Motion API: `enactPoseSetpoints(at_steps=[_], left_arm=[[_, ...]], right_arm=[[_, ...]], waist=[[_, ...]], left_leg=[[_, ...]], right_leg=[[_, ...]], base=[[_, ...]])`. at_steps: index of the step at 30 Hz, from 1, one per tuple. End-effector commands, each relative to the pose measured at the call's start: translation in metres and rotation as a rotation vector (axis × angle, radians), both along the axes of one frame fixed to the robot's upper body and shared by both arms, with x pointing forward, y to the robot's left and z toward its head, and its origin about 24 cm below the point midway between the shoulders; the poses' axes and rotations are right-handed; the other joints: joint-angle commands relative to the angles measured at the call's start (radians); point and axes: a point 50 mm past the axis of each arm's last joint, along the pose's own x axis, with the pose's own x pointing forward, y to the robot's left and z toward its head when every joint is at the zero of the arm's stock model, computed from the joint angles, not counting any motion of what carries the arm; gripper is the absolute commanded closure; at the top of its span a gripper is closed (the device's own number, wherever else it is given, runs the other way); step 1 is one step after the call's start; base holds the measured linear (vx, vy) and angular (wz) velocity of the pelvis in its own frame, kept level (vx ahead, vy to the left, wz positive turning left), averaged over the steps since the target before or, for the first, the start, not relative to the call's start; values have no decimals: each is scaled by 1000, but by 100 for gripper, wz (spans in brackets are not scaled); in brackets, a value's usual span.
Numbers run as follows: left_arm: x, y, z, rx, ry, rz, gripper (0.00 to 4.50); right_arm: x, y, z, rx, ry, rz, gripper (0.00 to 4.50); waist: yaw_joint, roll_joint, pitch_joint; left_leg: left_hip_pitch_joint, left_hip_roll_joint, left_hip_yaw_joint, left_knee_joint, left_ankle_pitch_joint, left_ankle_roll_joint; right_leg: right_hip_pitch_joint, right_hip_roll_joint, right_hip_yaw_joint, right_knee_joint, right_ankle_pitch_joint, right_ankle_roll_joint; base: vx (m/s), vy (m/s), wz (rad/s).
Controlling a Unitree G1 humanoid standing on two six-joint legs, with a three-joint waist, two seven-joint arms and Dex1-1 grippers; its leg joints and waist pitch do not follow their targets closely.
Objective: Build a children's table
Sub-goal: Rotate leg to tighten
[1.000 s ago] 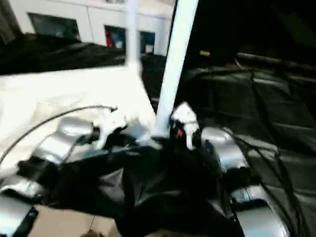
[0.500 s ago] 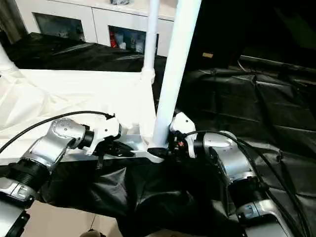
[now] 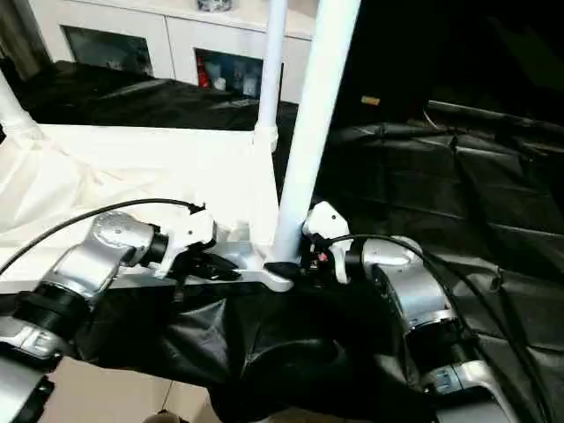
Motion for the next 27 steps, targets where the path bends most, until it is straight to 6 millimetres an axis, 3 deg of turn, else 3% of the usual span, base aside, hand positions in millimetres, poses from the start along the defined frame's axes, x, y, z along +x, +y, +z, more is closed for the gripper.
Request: enactPoseSetpoints(at_steps=[1,2,3,5,7,11,12,13,14,15,21,23,27], left_arm=[[10,-15,5,-73,-33,112,450],[14,-23,6,-96,-33,167,450],[16,-27,7,-109,-32,199,450],[19,-36,8,-124,-32,246,450],[22,-47,8,-131,-40,282,450],[23,-66,10,-122,-63,283,450],[23,-67,10,-123,-66,276,450],[22,-68,10,-123,-67,271,450],[22,-68,10,-123,-68,268,450],[21,-68,11,-121,-73,245,450],[17,-60,10,-120,-80,169,450],[12,-53,9,-138,-51,107,450],[2,-40,8,-142,2,-3,450]], right_arm=[[-1,10,-24,25,127,-105,187],[5,13,-29,40,146,-200,187],[8,16,-31,48,160,-253,187],[12,23,-34,61,180,-315,188],[17,32,-36,63,194,-373,188],[24,52,-32,45,160,-408,188],[25,54,-31,49,153,-400,159],[25,56,-30,52,149,-395,159],[25,56,-30,53,149,-393,141],[25,56,-28,65,147,-372,126],[27,45,-20,80,121,-311,72],[24,34,-18,47,94,-224,72],[15,18,-14,18,61,-76,72]], waist=[[-3,-2,-56],[-10,3,-52],[-10,3,-54],[-19,0,-57],[-22,2,-59],[-27,9,-64],[-28,7,-64],[-28,7,-64],[-26,7,-64],[-25,13,-64],[-27,11,-66],[-26,6,-69],[-23,7,-71]], left_leg=[[3,-4,9,-64,-265,-2],[6,-6,10,-65,-293,-14],[10,-6,5,-66,-306,-21],[0,-9,2,-68,-298,-23],[7,-9,3,-65,-299,-14],[0,-11,5,-64,-263,8],[-2,-12,6,-64,-256,10],[-2,-12,6,-64,-256,10],[0,-11,8,-63,-253,18],[0,-12,7,-64,-254,19],[-3,-11,6,-65,-255,27],[-5,-10,8,-62,-236,35],[-5,-7,11,-57,-193,63]], right_leg=[[42,-43,41,-91,-335,-155],[32,-42,43,-95,-377,-151],[33,-44,41,-98,-404,-145],[39,-41,41,-96,-406,-135],[33,-41,43,-99,-384,-142],[37,-37,44,-93,-280,-168],[40,-35,43,-92,-270,-170],[40,-35,43,-92,-270,-170],[39,-36,45,-93,-258,-173],[39,-36,45,-93,-257,-174],[43,-35,44,-92,-242,-180],[46,-36,45,-88,-210,-187],[48,-34,46,-77,-111,-222]], base=[[0,0,0],[0,0,0],[0,0,0],[0,0,0],[0,0,0],[0,0,0],[0,0,0],[0,0,0],[0,0,0],[0,0,0],[0,0,0],[0,0,0],[0,0,0]])
